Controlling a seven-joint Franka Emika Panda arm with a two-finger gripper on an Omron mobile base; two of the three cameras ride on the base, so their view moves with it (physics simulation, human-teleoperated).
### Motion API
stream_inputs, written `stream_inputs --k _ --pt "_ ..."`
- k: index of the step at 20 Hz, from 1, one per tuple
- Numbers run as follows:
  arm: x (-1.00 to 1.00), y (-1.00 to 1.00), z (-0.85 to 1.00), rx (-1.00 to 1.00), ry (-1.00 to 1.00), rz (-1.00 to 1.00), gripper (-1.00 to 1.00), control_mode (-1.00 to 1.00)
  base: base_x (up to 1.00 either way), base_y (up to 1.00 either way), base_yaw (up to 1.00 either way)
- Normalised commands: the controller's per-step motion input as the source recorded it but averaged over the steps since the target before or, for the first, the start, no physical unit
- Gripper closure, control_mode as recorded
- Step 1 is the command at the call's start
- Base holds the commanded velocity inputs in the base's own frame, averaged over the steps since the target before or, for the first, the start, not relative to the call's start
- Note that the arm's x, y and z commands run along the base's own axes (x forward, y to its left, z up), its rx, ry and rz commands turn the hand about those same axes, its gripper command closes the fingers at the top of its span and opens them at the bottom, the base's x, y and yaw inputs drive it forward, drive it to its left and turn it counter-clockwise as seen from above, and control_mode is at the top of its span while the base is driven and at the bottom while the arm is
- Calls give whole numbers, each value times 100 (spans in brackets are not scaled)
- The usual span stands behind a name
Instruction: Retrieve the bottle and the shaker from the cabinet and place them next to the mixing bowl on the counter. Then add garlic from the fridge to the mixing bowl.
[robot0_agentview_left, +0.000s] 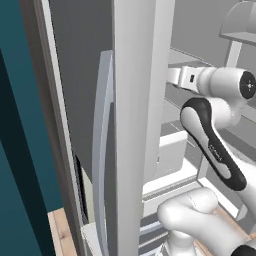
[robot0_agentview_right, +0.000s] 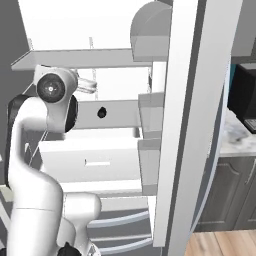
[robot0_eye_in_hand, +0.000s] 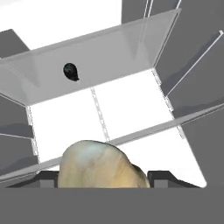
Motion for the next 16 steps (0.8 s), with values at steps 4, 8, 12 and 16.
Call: stream_inputs --k 4,8,12,16 --pt "-84 -14 -19 -2 20 0 100 -100 0 0 0" --pt "-59 -11 -53 -10 25 0 100 -100 0 0 0" --pt "-37 -7 -76 -16 16 -1 100 -100 0 0 0" --pt "-28 -6 -76 -8 1 -3 100 -100 0 0 0"
